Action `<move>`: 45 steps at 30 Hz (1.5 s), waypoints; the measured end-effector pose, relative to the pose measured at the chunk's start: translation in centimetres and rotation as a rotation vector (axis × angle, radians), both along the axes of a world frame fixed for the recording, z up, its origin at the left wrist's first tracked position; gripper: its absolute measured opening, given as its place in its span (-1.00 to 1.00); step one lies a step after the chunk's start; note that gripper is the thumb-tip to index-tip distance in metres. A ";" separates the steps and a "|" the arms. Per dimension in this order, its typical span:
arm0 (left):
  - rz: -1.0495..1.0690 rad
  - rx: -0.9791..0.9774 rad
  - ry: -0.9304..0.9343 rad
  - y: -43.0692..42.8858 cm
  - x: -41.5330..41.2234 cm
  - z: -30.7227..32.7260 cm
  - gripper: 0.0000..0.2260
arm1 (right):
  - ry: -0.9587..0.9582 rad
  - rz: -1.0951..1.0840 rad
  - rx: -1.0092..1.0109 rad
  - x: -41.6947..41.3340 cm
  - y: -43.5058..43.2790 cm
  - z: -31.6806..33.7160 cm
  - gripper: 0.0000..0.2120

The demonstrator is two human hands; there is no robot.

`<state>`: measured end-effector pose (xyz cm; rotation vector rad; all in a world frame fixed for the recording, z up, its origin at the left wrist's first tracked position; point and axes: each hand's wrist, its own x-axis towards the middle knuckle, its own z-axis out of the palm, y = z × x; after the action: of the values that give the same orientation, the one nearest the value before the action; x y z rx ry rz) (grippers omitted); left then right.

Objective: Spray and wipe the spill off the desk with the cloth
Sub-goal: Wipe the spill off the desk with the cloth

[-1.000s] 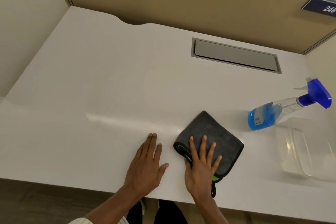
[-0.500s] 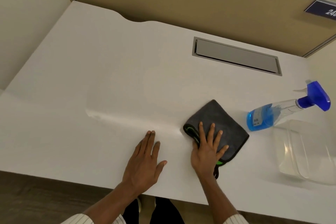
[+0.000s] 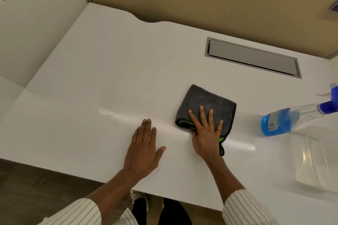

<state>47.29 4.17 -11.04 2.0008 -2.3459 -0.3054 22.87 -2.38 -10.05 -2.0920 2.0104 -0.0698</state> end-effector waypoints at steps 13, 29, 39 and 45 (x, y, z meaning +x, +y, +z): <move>0.023 0.020 0.038 0.0 -0.1 0.5 -0.28 | -0.012 0.007 -0.006 5.0 5.4 -0.4 -0.21; 0.009 -0.046 -0.001 0.3 0.2 -0.5 -0.29 | 0.049 -0.316 0.006 -2.0 3.0 0.7 -0.23; 0.003 -0.029 0.015 0.2 0.5 -0.6 -0.28 | 0.014 -0.022 0.013 3.9 6.5 0.3 -0.20; 0.012 0.001 0.018 0.0 0.4 0.3 -0.29 | 0.024 -0.017 0.041 2.5 -0.3 0.3 -0.25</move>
<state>47.71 4.15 -10.76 2.0028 -2.3234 -0.3219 25.38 -2.63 -9.71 -2.0606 2.0255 -0.0064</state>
